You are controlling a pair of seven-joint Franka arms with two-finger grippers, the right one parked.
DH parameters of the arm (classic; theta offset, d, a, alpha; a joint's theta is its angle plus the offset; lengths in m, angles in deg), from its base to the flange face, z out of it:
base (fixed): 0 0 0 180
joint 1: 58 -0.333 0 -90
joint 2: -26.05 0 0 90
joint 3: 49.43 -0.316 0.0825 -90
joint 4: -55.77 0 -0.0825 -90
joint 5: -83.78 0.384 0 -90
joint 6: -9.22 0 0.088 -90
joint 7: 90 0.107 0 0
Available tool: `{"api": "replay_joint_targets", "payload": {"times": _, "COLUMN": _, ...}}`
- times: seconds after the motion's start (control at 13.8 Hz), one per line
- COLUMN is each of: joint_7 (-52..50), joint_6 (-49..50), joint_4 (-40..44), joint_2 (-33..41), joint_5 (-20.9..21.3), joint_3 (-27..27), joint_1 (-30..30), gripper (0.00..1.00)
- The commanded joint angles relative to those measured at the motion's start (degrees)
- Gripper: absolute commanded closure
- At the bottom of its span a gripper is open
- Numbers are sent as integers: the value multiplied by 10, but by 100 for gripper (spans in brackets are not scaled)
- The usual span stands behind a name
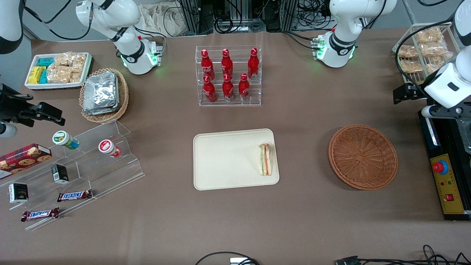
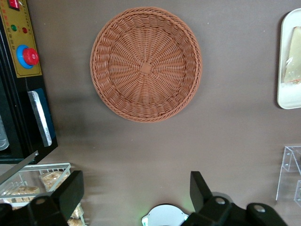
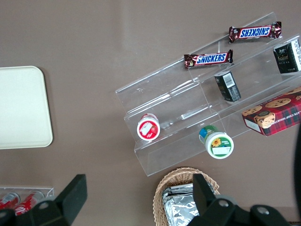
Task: Place sandwich from basket to tray
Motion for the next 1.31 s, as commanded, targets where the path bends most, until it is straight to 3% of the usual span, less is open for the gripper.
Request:
{"api": "replay_joint_targets", "payload": {"times": 0.0, "joint_7": -53, "joint_6": -21, "joint_4": -18, "joint_2": 13, "joint_5": -2, "joint_3": 32, "joint_1": 8, "gripper": 0}}
{"api": "replay_joint_targets", "payload": {"times": 1.23, "joint_7": -84, "joint_6": -25, "joint_4": 11, "joint_2": -1, "joint_5": -16, "joint_3": 36, "joint_1": 2, "gripper": 0}}
